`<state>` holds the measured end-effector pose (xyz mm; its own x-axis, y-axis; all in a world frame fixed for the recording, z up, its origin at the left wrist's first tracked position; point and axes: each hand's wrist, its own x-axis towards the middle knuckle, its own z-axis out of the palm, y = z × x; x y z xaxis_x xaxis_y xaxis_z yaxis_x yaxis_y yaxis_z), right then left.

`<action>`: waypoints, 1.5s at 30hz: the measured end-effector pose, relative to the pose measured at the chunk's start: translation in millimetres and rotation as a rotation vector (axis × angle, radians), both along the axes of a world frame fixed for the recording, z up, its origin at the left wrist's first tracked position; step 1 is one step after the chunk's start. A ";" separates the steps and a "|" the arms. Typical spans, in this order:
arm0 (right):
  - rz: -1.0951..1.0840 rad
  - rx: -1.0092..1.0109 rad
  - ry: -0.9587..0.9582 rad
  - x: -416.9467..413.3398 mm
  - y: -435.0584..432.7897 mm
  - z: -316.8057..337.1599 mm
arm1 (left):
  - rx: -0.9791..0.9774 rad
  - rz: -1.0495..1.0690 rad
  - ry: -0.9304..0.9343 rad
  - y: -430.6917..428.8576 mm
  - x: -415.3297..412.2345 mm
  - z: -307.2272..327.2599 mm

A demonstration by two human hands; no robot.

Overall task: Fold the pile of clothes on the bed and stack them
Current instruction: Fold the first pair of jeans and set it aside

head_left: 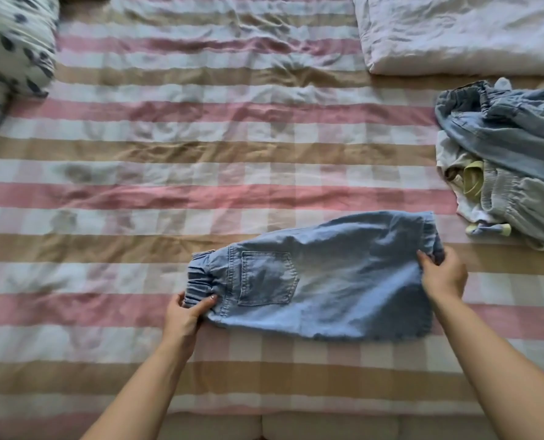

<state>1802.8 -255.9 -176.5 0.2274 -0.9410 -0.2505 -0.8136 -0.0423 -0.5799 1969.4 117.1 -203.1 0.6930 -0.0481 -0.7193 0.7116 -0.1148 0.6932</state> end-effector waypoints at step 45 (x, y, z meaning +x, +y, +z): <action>0.687 0.369 -0.361 96.9 215.8 42.3 | -0.191 -0.162 -0.089 -55.9 -4.3 71.2</action>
<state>1899.7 -40.1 -134.2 0.8413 -0.4385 -0.3160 -0.4400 -0.2159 -0.8717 1965.1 61.2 -132.0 0.7253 -0.2926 -0.6232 0.6299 -0.0833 0.7722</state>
